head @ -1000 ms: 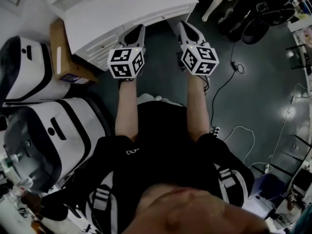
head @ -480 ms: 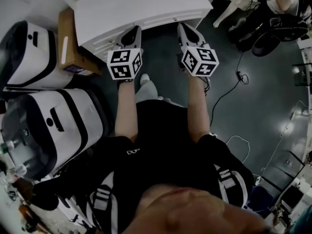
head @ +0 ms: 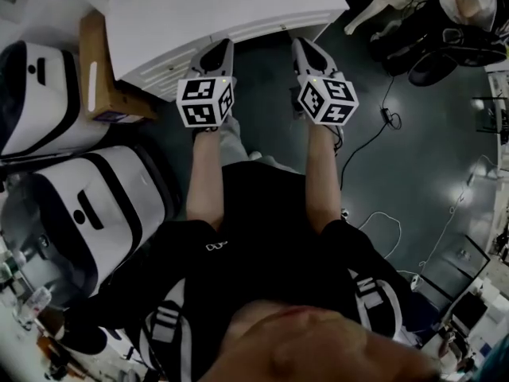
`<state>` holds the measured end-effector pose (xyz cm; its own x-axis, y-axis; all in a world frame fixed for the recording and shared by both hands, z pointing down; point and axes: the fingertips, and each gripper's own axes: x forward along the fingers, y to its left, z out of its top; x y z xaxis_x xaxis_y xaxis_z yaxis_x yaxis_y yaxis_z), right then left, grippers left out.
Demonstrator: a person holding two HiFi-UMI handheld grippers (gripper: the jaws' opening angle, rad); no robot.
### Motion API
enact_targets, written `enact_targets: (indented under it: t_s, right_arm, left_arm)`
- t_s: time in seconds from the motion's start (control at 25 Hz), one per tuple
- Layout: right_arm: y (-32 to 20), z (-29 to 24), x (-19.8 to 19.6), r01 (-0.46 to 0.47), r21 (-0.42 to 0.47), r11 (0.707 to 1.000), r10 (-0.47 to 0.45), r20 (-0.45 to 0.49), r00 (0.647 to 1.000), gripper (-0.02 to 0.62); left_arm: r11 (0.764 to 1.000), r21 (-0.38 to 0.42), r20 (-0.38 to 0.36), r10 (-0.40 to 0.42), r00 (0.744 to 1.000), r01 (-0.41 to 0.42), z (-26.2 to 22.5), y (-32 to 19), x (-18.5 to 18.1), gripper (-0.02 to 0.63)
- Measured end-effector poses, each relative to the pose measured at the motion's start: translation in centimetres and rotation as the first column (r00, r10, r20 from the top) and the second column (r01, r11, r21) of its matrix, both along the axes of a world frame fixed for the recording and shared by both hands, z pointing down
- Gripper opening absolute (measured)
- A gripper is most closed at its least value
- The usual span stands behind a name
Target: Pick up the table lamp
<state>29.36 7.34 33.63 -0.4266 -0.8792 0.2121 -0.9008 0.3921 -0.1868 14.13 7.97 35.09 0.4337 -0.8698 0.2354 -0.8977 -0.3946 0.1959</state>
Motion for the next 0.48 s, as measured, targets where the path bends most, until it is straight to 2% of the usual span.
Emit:
enact_targets:
  t_s: [0.12, 0.24, 0.36, 0.48]
  right_arm:
    - [-3.9, 0.6, -0.1, -0.02, -0.006, 1.0, 0.02, 0.018, 1.0, 0.018]
    - [-9.2, 1.4, -1.3, -0.033, 0.026, 0.999, 0.033, 0.033, 0.999, 0.018]
    - [-15.3, 3.5, -3.3, -0.025, 0.033, 0.999, 0.023, 0.038, 0.999, 0.018]
    - [-18.3, 4.4, -4.6, -0.002, 0.027, 1.0, 0.001, 0.034, 0.999, 0.018]
  left_arm:
    - [1.0, -0.02, 0.007, 0.003, 1.0, -0.003, 0.9, -3.9, -0.6, 0.009]
    - [1.0, -0.026, 0.018, -0.012, 1.0, 0.012, 2.0, -9.3, -2.1, 0.009]
    - [0.999, -0.04, 0.028, -0.024, 0.999, 0.025, 4.3, -15.2, -3.8, 0.009]
    - [0.998, -0.05, 0.024, -0.036, 0.999, 0.037, 5.2, -18.0, -4.6, 0.009]
